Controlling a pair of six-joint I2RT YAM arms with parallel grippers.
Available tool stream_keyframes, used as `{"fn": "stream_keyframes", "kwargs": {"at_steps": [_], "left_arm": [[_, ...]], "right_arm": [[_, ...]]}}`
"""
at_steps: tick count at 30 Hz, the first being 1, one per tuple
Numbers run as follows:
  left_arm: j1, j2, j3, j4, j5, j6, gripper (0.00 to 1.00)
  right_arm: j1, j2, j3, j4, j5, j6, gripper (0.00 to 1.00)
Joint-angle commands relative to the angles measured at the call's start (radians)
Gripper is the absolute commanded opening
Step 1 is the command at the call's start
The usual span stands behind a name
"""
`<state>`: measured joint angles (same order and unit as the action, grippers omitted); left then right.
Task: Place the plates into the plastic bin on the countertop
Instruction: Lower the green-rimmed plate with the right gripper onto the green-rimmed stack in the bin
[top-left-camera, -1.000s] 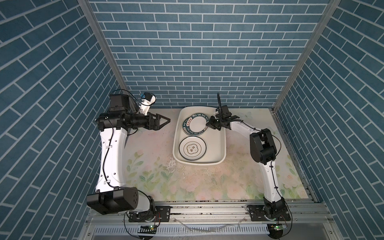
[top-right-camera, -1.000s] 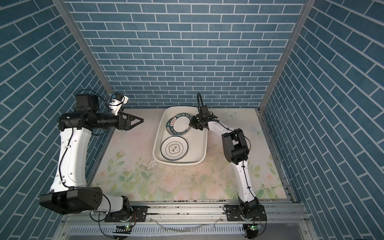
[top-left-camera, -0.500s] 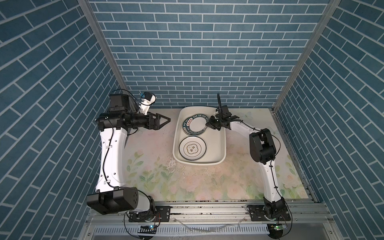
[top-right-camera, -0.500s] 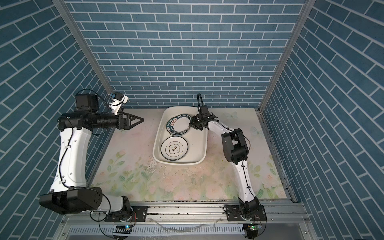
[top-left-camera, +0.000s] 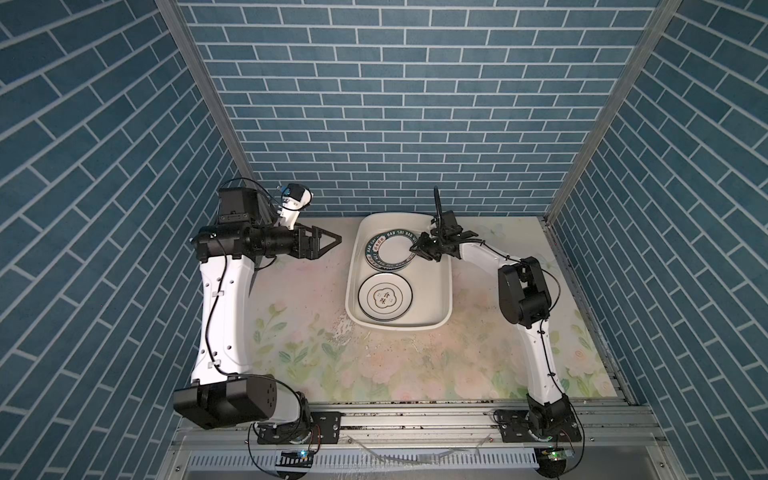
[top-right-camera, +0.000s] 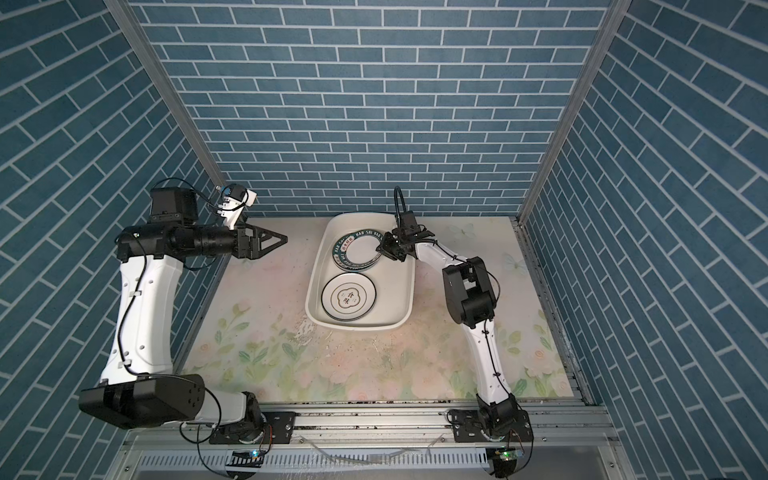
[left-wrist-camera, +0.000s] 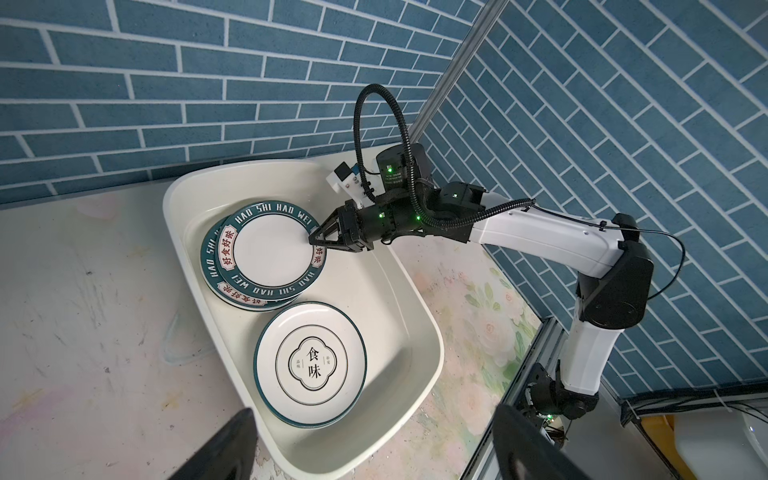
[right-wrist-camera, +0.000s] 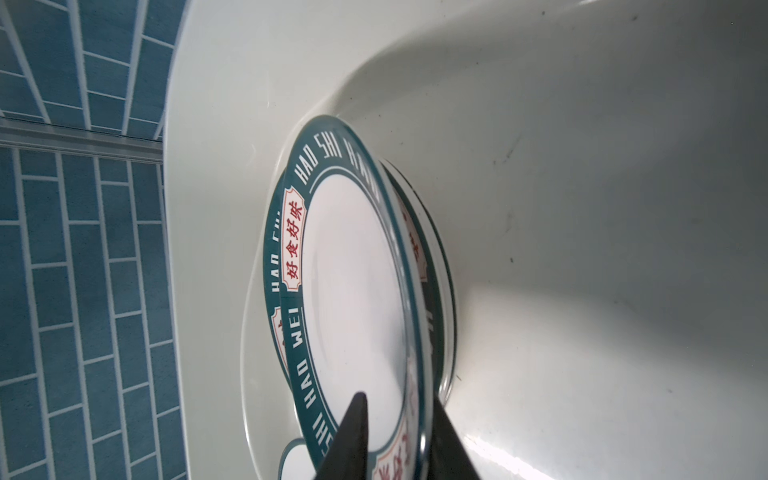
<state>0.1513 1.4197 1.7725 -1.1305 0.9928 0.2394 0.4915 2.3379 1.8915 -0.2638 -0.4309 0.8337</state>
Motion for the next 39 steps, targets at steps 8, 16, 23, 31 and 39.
{"fn": "stream_keyframes", "kwargs": {"at_steps": [8,16,23,31,39], "left_arm": [[0.002,-0.02,-0.006,0.005,0.023,0.0,0.9],[0.002,-0.014,-0.011,0.009,0.025,-0.002,0.9],[0.002,-0.011,-0.013,0.008,0.027,-0.001,0.9],[0.002,-0.018,-0.013,-0.003,0.032,0.015,0.97],[0.002,-0.022,-0.016,-0.003,0.024,0.015,1.0]], "right_arm": [[0.002,0.029,0.056,-0.036,-0.023,0.004,0.26],[0.003,0.043,0.08,-0.064,-0.029,0.004,0.27],[0.003,0.054,0.091,-0.085,-0.035,0.004,0.28],[0.003,0.056,0.098,-0.1,-0.033,0.001,0.29],[0.005,0.077,0.127,-0.124,-0.042,0.001,0.29]]}}
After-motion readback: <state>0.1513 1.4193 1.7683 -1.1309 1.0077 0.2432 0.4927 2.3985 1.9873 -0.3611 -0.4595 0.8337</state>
